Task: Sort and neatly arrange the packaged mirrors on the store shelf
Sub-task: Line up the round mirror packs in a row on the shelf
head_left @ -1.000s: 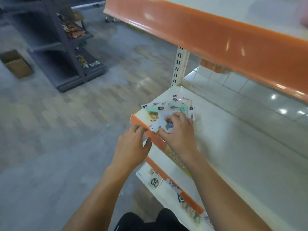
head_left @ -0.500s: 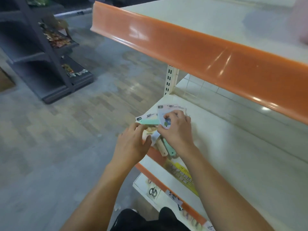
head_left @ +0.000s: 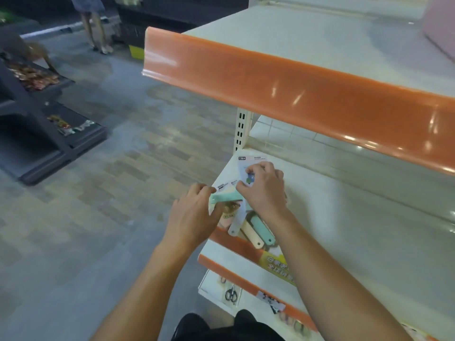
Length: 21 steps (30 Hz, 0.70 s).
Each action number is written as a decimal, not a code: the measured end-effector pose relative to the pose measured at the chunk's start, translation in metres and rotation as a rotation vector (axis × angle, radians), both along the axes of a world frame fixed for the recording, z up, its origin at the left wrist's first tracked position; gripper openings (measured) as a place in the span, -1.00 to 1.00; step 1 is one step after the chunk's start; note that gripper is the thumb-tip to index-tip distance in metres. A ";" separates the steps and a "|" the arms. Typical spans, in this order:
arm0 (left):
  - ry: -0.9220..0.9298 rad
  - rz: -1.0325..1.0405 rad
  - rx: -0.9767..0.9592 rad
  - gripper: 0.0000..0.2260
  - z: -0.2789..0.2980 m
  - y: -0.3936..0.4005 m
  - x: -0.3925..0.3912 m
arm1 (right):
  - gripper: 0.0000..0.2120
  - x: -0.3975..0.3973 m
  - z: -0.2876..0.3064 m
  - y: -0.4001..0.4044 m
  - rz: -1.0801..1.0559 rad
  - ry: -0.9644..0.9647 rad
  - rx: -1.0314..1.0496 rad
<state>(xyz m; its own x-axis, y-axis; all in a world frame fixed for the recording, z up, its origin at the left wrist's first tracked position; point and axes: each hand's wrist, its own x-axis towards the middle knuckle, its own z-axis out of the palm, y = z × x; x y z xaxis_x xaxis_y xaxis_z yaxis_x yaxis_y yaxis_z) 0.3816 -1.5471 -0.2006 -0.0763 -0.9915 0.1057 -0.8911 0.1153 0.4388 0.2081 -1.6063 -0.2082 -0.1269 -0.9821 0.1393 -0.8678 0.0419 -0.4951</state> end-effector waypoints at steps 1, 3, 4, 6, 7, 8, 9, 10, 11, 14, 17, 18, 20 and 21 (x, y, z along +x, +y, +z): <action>-0.001 -0.011 0.002 -0.67 0.000 -0.002 0.000 | -0.62 0.000 0.000 -0.002 -0.010 0.003 0.004; 0.000 -0.036 0.002 -0.67 0.001 -0.004 0.001 | -0.60 0.001 -0.001 -0.006 -0.020 0.012 0.025; 0.001 -0.049 0.002 -0.67 0.001 -0.005 0.001 | -0.59 0.002 -0.002 -0.007 -0.022 0.018 0.043; 0.004 -0.065 0.004 -0.68 0.001 -0.006 0.002 | -0.60 0.003 -0.006 -0.007 -0.026 0.031 0.084; 0.006 -0.070 0.003 -0.68 0.001 -0.007 0.003 | -0.61 0.003 -0.008 -0.007 -0.030 0.033 0.091; 0.009 -0.074 0.000 -0.68 0.000 -0.009 0.004 | -0.61 0.003 -0.009 -0.006 -0.033 0.033 0.090; 0.008 -0.079 0.001 -0.68 0.000 -0.011 0.004 | -0.61 0.002 -0.009 -0.006 -0.036 0.032 0.088; 0.007 -0.086 0.006 -0.68 -0.001 -0.013 0.004 | -0.61 0.002 -0.009 -0.006 -0.037 0.032 0.089; 0.007 -0.092 0.013 -0.68 0.000 -0.014 0.003 | -0.59 0.002 -0.008 -0.006 -0.037 0.037 0.092; 0.033 -0.111 0.008 -0.67 0.001 -0.017 0.001 | -0.57 0.001 -0.005 -0.005 -0.040 0.043 0.096; 0.060 -0.119 0.005 -0.69 0.001 -0.019 -0.001 | -0.56 0.000 -0.003 -0.001 -0.039 0.049 0.072; 0.058 -0.121 0.011 -0.68 0.000 -0.019 -0.002 | -0.57 -0.001 -0.002 0.001 -0.040 0.052 0.064; 0.056 -0.126 0.014 -0.66 0.000 -0.020 -0.003 | -0.58 -0.003 0.000 0.006 -0.048 0.054 0.052; 0.057 -0.131 0.013 -0.66 0.000 -0.020 -0.004 | -0.58 -0.004 0.001 0.009 -0.054 0.053 0.042</action>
